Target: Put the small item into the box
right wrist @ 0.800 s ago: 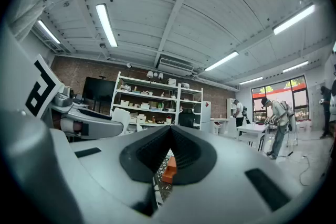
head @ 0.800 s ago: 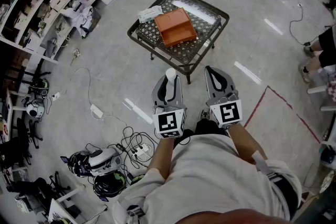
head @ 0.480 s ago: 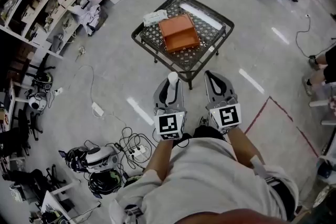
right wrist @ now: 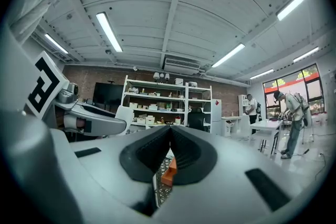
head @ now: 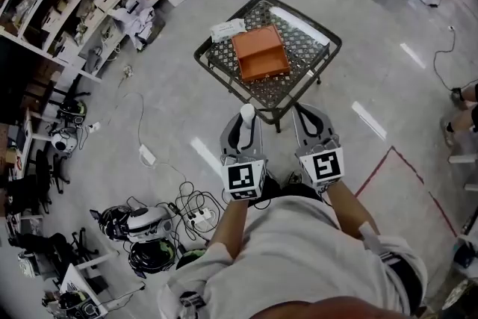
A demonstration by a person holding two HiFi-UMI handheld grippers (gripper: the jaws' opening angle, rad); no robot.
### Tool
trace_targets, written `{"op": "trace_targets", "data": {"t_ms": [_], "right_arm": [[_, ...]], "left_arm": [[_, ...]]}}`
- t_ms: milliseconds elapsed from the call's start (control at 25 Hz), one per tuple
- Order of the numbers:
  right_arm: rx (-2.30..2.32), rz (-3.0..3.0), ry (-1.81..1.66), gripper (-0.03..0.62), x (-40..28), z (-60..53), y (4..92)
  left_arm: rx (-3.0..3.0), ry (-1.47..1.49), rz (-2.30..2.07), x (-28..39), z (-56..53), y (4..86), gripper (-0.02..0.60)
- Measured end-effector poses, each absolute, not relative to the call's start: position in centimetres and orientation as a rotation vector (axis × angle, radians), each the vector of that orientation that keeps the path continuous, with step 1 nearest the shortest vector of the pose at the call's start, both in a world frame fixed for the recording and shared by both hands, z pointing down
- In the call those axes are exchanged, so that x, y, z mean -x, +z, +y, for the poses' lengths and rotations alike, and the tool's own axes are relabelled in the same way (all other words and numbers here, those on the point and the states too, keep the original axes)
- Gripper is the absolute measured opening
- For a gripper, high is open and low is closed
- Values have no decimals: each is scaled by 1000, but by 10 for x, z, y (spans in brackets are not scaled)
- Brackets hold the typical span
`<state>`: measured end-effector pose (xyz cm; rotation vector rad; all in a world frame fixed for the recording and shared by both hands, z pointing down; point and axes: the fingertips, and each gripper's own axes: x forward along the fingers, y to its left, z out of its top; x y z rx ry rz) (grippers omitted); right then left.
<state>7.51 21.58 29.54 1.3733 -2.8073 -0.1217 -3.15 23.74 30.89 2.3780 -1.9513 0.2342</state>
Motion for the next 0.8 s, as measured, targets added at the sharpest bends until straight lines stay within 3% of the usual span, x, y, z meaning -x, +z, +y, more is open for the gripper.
{"op": "trace_targets", "data": {"t_ms": [800], "right_arm": [[-1326, -2715, -54, 5, -43, 87, 334]], "left_arm": [[-2332, 326, -1836, 73, 102, 360, 130]]}}
